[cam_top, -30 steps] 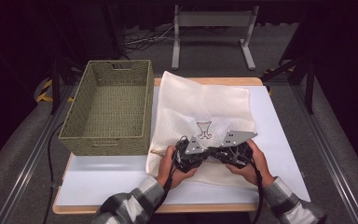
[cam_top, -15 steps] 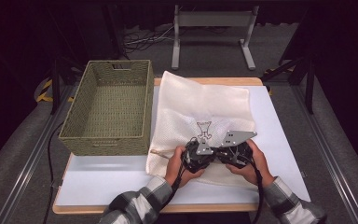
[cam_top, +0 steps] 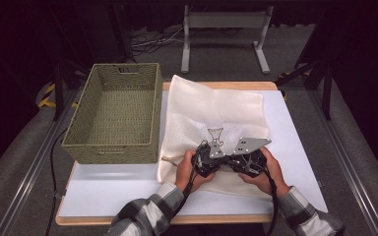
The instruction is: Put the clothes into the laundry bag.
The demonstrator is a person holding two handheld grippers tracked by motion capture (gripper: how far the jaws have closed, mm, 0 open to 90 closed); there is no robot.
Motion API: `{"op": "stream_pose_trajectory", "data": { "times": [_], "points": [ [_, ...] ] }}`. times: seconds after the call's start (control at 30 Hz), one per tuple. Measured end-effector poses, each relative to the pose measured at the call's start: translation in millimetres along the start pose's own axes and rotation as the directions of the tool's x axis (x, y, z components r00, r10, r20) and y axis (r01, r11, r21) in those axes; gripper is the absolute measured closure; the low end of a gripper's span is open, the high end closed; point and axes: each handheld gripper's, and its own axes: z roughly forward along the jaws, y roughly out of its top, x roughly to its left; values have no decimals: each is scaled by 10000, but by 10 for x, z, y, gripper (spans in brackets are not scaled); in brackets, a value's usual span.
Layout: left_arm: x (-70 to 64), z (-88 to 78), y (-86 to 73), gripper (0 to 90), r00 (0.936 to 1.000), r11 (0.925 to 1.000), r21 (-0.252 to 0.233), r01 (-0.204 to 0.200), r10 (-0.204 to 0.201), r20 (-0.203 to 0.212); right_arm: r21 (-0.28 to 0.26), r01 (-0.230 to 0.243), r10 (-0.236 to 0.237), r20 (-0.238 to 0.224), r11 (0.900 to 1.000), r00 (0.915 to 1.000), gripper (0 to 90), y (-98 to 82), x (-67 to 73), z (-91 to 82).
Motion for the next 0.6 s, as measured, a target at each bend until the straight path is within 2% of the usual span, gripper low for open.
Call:
{"op": "stream_pose_trajectory", "data": {
  "times": [0.1, 0.13, 0.2, 0.27, 0.33, 0.4, 0.47, 0.53, 0.57, 0.6],
  "points": [
    [-36, -138, -59, 900, 9999, 9999, -167, -36, 37, 94, -10, -10, 10, -16, 10000, 10000, 884, -3, -4, 5],
    [-48, -206, -83, 900, 9996, 9997, -196, -123, 128, 253, -15, -11, 11, -19, 10000, 10000, 884, -1, -4, 6],
    [-79, -339, -127, 865, 9986, 9990, -315, -318, 331, 408, -37, 17, -17, -11, 10000, 10000, 884, 3, 2, 4],
    [-105, -493, -184, 845, 9980, 9988, -359, -329, 347, 524, -57, 21, -22, -24, 10000, 10000, 884, 7, 2, -3],
    [-119, -675, -255, 844, 9982, 9980, -471, -425, 443, 399, -54, 13, -13, -16, 10000, 10000, 884, 8, 4, -5],
    [-108, -879, -339, 830, 9991, 9978, -576, -335, 349, 230, -54, 17, -17, -43, 10000, 10000, 884, 6, 3, -1],
    [-93, -1039, -411, 818, 9988, 9974, -567, -449, 438, -206, -28, 24, -25, -69, 10000, 10000, 884, 6, 8, 2],
    [-71, -1162, -484, 795, 9991, 9980, -599, -183, 159, -396, -30, 33, -34, -63, 10000, 10000, 883, 8, 12, 0],
    [-71, -1162, -484, 788, 9991, 9980, -599, -183, 159, -396, -25, 47, -47, -64, 10000, 10000, 884, 9, 14, -1],
    [-52, -1313, -584, 775, 9970, 9978, -654, -130, 80, -768, -22, 62, -62, -64, 10000, 10000, 884, 9, 16, -4]
  ]
}}
